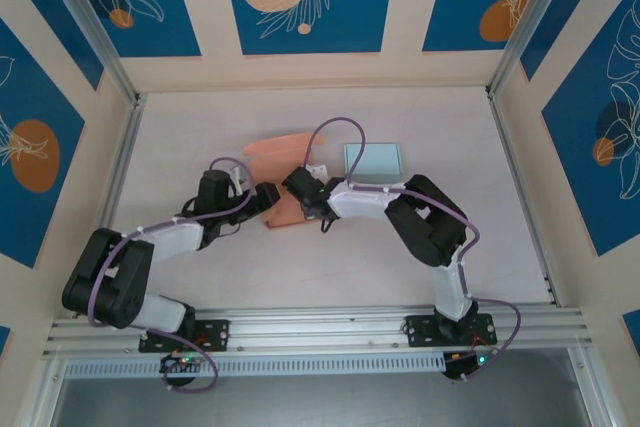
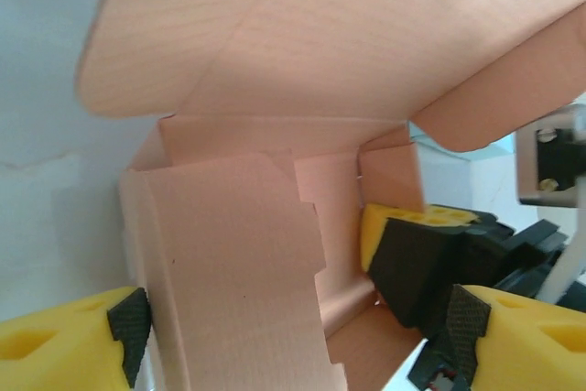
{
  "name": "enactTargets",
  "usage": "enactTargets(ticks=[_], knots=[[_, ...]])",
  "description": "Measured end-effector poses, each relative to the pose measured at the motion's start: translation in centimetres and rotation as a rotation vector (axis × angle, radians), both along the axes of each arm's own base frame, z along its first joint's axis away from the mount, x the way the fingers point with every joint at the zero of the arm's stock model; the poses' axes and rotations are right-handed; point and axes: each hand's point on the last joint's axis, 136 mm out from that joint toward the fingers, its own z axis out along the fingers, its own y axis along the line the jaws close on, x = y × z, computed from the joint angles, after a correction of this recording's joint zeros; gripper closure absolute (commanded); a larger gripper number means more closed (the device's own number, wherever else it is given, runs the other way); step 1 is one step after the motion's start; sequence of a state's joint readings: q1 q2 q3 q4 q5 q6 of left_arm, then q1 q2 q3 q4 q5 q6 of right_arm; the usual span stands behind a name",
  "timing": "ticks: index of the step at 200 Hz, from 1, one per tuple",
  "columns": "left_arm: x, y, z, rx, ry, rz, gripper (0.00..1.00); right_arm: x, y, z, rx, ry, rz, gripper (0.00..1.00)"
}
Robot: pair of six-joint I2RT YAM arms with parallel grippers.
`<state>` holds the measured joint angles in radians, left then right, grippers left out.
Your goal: Fold the paper box
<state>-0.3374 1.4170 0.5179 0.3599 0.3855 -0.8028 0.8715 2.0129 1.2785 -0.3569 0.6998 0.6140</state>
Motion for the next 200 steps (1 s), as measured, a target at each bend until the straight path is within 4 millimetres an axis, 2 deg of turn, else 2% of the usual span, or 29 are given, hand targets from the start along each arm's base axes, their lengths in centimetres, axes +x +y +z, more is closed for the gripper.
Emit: enactTargets(ticks=[57, 137, 170, 200], knots=[[-0.1, -0.2, -0.5, 0.058, -0.003, -0.012, 0.39, 0.0, 0.4, 0.0, -0.004, 0.003, 0.006, 1.00], [0.2, 0.2, -2.1, 0.262, 0.006, -0.049, 0.45, 0.0, 0.5, 0.0, -0.004, 0.006, 0.000, 1.00], [0.1, 0.8, -2.6, 0.332, 0.010, -0.051, 0.58, 0.0, 0.5, 0.0, -0.004, 0.005, 0.000, 1.00], [-0.1, 0.9, -2.8, 0.368, 0.004, -0.063, 0.64, 0.1, 0.5, 0.0, -0.003, 0.005, 0.000, 1.00]])
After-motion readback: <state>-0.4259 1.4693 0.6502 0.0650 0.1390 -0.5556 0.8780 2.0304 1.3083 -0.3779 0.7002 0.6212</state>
